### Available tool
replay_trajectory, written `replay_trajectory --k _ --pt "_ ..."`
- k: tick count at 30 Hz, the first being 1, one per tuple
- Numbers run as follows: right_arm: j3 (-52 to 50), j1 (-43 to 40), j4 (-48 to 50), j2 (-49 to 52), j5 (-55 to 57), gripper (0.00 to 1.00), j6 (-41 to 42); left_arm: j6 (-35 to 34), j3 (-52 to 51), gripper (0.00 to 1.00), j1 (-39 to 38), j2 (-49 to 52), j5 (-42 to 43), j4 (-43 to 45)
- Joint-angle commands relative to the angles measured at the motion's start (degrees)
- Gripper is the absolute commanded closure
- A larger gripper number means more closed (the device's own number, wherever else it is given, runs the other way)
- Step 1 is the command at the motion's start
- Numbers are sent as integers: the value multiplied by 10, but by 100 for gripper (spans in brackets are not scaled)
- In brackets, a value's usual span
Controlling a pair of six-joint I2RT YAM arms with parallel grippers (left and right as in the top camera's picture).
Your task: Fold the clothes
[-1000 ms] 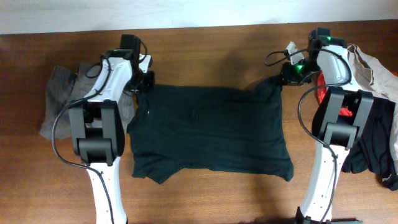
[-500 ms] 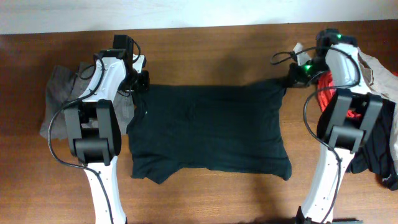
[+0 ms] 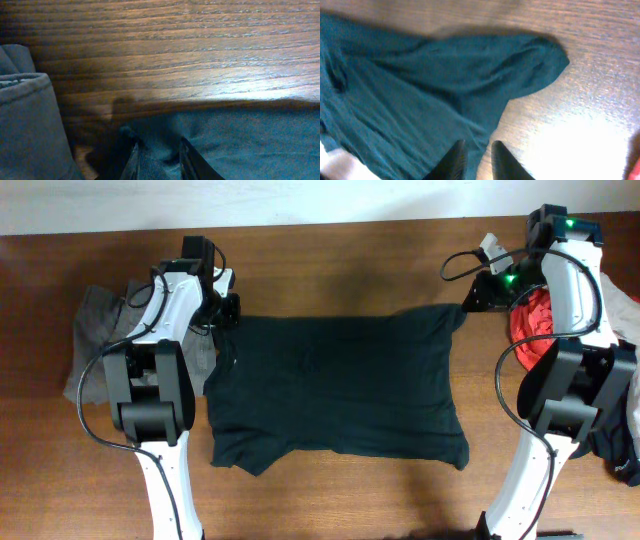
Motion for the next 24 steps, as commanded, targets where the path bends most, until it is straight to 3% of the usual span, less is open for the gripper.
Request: replay_trajectory --k 1,4,8,9,10,11,13,15,16,17,19,20,24 --pt "-3 19 27 1 -16 58 96 -8 -10 73 9 37 -10 -9" --pt "-5 41 42 4 -9 53 262 -8 -10 72 9 37 -10 -9" --pt "-5 84 57 5 56 57 470 -8 -10 72 9 37 -10 -8" --pt "-5 97 68 5 66 57 499 -8 -10 72 9 37 -10 -9" --pt "-5 109 87 5 66 67 512 -8 -10 72 9 37 -10 -9" --pt "-5 122 108 5 63 70 514 -8 -10 72 9 37 -10 -10" --pt "-5 144 118 5 87 55 502 -8 -10 72 9 37 -10 -13" --pt "-5 166 117 7 130 67 528 -8 -10 72 9 37 -10 -16" --pt "-5 174 109 8 148 67 562 -8 -10 72 9 37 -10 -16" --pt "-5 181 94 10 174 59 623 -8 -10 72 9 37 -10 -16" --pt "-5 185 70 14 205 59 722 -8 -10 72 9 37 -10 -15" --pt "-5 184 70 17 205 55 747 -8 -10 72 9 37 -10 -15" --pt "-5 165 82 46 178 56 811 -8 -10 72 9 37 -10 -16"
